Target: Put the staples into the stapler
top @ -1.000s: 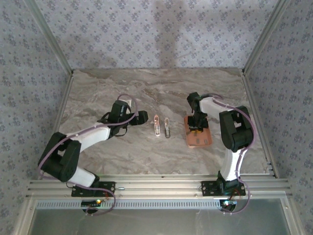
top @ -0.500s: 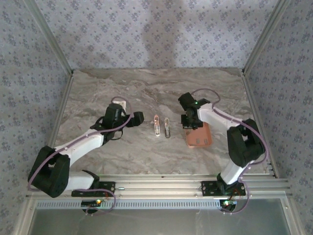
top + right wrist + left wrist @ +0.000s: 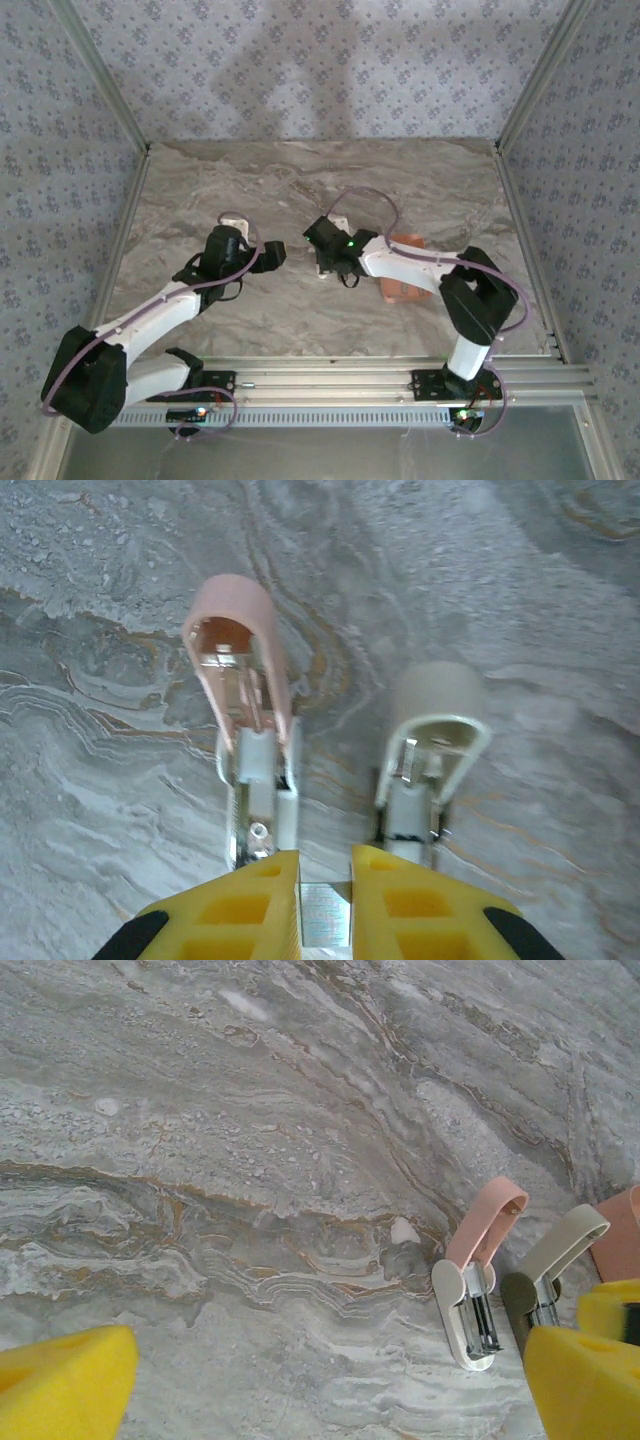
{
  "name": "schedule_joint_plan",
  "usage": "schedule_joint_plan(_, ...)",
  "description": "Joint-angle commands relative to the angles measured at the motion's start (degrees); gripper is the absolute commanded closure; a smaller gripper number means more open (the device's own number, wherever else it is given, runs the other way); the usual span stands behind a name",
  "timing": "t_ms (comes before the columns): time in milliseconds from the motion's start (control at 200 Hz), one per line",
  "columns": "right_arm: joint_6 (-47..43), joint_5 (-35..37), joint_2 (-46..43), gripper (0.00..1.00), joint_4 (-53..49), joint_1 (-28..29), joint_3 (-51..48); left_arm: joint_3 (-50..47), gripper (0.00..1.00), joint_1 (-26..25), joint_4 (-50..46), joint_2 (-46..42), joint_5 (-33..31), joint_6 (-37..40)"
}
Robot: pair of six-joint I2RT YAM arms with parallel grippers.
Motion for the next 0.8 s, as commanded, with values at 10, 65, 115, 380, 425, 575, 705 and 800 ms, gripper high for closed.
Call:
schedule_joint_plan(10,1.86,0.91,3.25,0.83,1.18,0.83,4.40,-0.42,0.02,0.43,-0.38,-0.37,-0.92,1.16)
schedule_joint_plan(65,1.80,0.52,4.32,0.83,1.02,1.01,5.26,-0.51,0.01,0.43,-0.37,-0.29,-0.92,1.06)
schedule_joint_plan(115,1.72,0.03,5.06,0.83,1.23,1.09,5.69,-0.63,0.02,0.50,-0.32,-0.24,-0.92,0.97)
schedule_joint_plan(380,1.27,-1.79,8.09,0.83,0.61,1.02,7.88,-0.96,0.01,0.43,-0.28,-0.41,-1.25,1.23)
schedule_joint_plan(425,1.46,-1.87,8.38,0.83,0.57,1.02,7.86,-1.07,0.02,0.48,-0.20,-0.43,-1.32,1.32)
schedule_joint_plan(575,2.23,-1.58,9.00,0.84,-0.11,1.02,7.64,-1.07,0.01,0.44,-0.20,-0.50,-1.21,1.32)
schedule_joint_plan(705,2.72,-1.18,9.19,0.84,-0.59,0.97,7.45,-1.11,0.01,0.43,-0.20,-0.59,-1.18,1.34)
schedule_joint_plan(800,2.68,-1.27,9.35,0.84,-0.62,0.97,7.36,-1.07,0.01,0.43,-0.11,-0.59,-1.19,1.32)
